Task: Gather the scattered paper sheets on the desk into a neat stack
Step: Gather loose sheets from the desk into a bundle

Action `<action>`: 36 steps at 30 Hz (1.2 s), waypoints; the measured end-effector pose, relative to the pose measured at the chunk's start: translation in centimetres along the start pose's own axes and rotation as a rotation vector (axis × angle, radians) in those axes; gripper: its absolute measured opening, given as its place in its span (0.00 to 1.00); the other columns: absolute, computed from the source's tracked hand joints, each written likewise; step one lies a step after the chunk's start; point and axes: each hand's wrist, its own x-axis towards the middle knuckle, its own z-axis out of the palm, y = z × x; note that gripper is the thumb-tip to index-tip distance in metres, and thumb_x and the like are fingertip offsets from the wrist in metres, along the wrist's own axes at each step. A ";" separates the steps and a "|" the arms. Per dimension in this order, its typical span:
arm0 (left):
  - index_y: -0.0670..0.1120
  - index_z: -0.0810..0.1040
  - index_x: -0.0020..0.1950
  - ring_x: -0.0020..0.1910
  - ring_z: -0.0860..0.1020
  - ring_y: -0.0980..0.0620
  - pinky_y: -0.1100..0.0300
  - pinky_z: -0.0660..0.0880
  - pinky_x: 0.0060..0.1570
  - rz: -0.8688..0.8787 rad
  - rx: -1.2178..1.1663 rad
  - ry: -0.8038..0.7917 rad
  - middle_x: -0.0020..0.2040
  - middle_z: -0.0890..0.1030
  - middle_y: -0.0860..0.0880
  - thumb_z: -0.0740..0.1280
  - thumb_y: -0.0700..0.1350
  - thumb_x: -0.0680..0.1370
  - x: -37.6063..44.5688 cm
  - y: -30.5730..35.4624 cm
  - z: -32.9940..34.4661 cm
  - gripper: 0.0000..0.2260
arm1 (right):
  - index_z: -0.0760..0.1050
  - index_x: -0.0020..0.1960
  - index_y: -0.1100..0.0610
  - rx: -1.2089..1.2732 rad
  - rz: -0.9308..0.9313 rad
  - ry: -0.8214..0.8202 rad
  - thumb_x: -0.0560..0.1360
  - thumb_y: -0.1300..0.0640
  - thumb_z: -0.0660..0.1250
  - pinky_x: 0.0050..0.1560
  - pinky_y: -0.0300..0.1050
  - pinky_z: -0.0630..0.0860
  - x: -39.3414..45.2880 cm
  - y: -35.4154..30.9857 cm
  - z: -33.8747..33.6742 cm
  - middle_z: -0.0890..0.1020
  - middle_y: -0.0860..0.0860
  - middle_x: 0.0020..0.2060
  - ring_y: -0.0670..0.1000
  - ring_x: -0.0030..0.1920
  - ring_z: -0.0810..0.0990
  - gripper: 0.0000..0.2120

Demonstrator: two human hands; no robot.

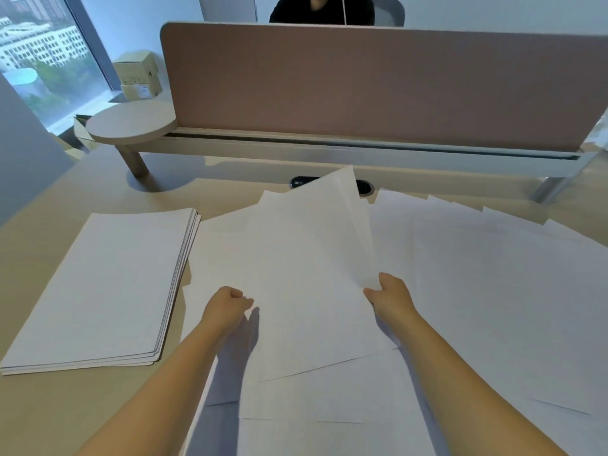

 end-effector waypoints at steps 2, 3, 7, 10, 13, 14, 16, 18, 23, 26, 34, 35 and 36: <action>0.39 0.69 0.65 0.62 0.72 0.42 0.53 0.68 0.59 0.011 -0.023 0.023 0.61 0.74 0.42 0.64 0.44 0.77 -0.4 0.7 0.3 0.17 | 0.72 0.60 0.63 0.047 -0.017 0.055 0.76 0.69 0.58 0.62 0.50 0.72 -0.6 -0.4 -1.5 0.78 0.58 0.55 0.59 0.56 0.77 0.13; 0.39 0.65 0.69 0.67 0.69 0.43 0.53 0.67 0.63 0.034 -0.046 0.016 0.66 0.71 0.42 0.65 0.45 0.77 -0.6 1.2 0.8 0.22 | 0.72 0.61 0.63 0.070 -0.021 0.080 0.76 0.69 0.58 0.64 0.51 0.71 -0.8 -0.6 -2.3 0.78 0.58 0.56 0.60 0.57 0.76 0.14; 0.40 0.62 0.71 0.67 0.68 0.41 0.49 0.67 0.65 0.082 -0.091 -0.160 0.68 0.69 0.42 0.64 0.50 0.77 -2.3 4.3 3.5 0.27 | 0.70 0.65 0.64 0.098 -0.029 0.131 0.76 0.70 0.58 0.64 0.51 0.71 -1.4 -0.8 -6.1 0.77 0.59 0.58 0.61 0.59 0.76 0.17; 0.37 0.71 0.53 0.50 0.74 0.41 0.47 0.72 0.55 0.101 -0.086 -0.265 0.48 0.76 0.39 0.63 0.43 0.78 -3.2 6.2 6.0 0.10 | 0.71 0.63 0.64 0.096 -0.014 0.150 0.76 0.69 0.58 0.64 0.54 0.71 -1.2 -0.6 -8.8 0.77 0.60 0.58 0.62 0.59 0.76 0.15; 0.41 0.70 0.39 0.40 0.72 0.45 0.58 0.69 0.40 0.154 -0.080 -0.236 0.35 0.72 0.45 0.61 0.38 0.77 -4.2 7.8 9.4 0.07 | 0.73 0.59 0.64 0.084 -0.007 0.171 0.76 0.69 0.58 0.63 0.57 0.72 -1.2 0.2 -12.1 0.79 0.59 0.54 0.62 0.56 0.77 0.12; 0.42 0.68 0.36 0.37 0.71 0.47 0.60 0.67 0.37 0.169 -0.076 -0.226 0.33 0.70 0.46 0.61 0.37 0.77 -4.7 8.3 10.8 0.10 | 0.73 0.58 0.63 0.076 -0.008 0.177 0.76 0.70 0.58 0.62 0.55 0.73 -1.1 0.6 -13.3 0.79 0.59 0.52 0.61 0.55 0.77 0.13; 0.43 0.65 0.33 0.33 0.68 0.49 0.61 0.64 0.35 0.189 -0.049 -0.205 0.32 0.67 0.47 0.61 0.37 0.77 -5.5 9.1 13.4 0.13 | 0.73 0.58 0.63 0.037 -0.018 0.185 0.76 0.69 0.59 0.60 0.51 0.74 -0.7 1.7 -15.7 0.79 0.56 0.50 0.59 0.52 0.78 0.13; 0.43 0.66 0.34 0.35 0.69 0.49 0.59 0.66 0.38 0.176 -0.020 -0.195 0.34 0.70 0.46 0.60 0.37 0.77 -5.7 9.4 16.0 0.11 | 0.74 0.54 0.62 -0.027 -0.011 0.183 0.75 0.68 0.59 0.53 0.48 0.75 -0.1 3.0 -17.8 0.79 0.54 0.45 0.57 0.48 0.78 0.10; 0.46 0.73 0.59 0.62 0.70 0.42 0.51 0.68 0.58 0.027 0.407 0.132 0.61 0.74 0.43 0.64 0.49 0.75 -6.3 9.3 20.4 0.14 | 0.67 0.67 0.59 -0.406 0.115 0.340 0.75 0.59 0.63 0.60 0.49 0.70 0.8 5.0 -22.5 0.72 0.57 0.62 0.58 0.63 0.71 0.21; 0.44 0.67 0.66 0.68 0.63 0.39 0.45 0.63 0.65 -0.063 0.455 0.249 0.67 0.67 0.41 0.64 0.56 0.75 -6.4 8.5 21.0 0.24 | 0.58 0.72 0.57 -0.616 0.245 0.483 0.74 0.52 0.61 0.69 0.56 0.63 1.0 6.2 -25.3 0.63 0.56 0.71 0.58 0.71 0.61 0.29; 0.43 0.62 0.67 0.65 0.64 0.38 0.45 0.64 0.62 -0.077 0.522 0.291 0.67 0.65 0.39 0.62 0.61 0.74 -5.4 8.7 21.7 0.29 | 0.51 0.74 0.57 -0.643 0.237 0.399 0.76 0.44 0.57 0.70 0.57 0.58 2.9 7.0 -26.5 0.58 0.55 0.72 0.58 0.73 0.56 0.32; 0.43 0.62 0.67 0.65 0.65 0.38 0.45 0.64 0.62 -0.052 0.510 0.284 0.67 0.66 0.40 0.63 0.60 0.75 -5.4 9.0 21.7 0.29 | 0.50 0.75 0.57 -0.653 0.209 0.376 0.76 0.44 0.57 0.71 0.56 0.56 3.2 6.9 -26.1 0.58 0.54 0.73 0.57 0.73 0.55 0.33; 0.43 0.62 0.67 0.66 0.65 0.38 0.45 0.65 0.61 -0.027 0.495 0.274 0.67 0.67 0.40 0.64 0.58 0.75 -5.4 9.4 21.8 0.28 | 0.49 0.75 0.56 -0.665 0.177 0.355 0.76 0.43 0.57 0.71 0.55 0.56 3.5 6.8 -25.8 0.57 0.54 0.73 0.56 0.73 0.55 0.33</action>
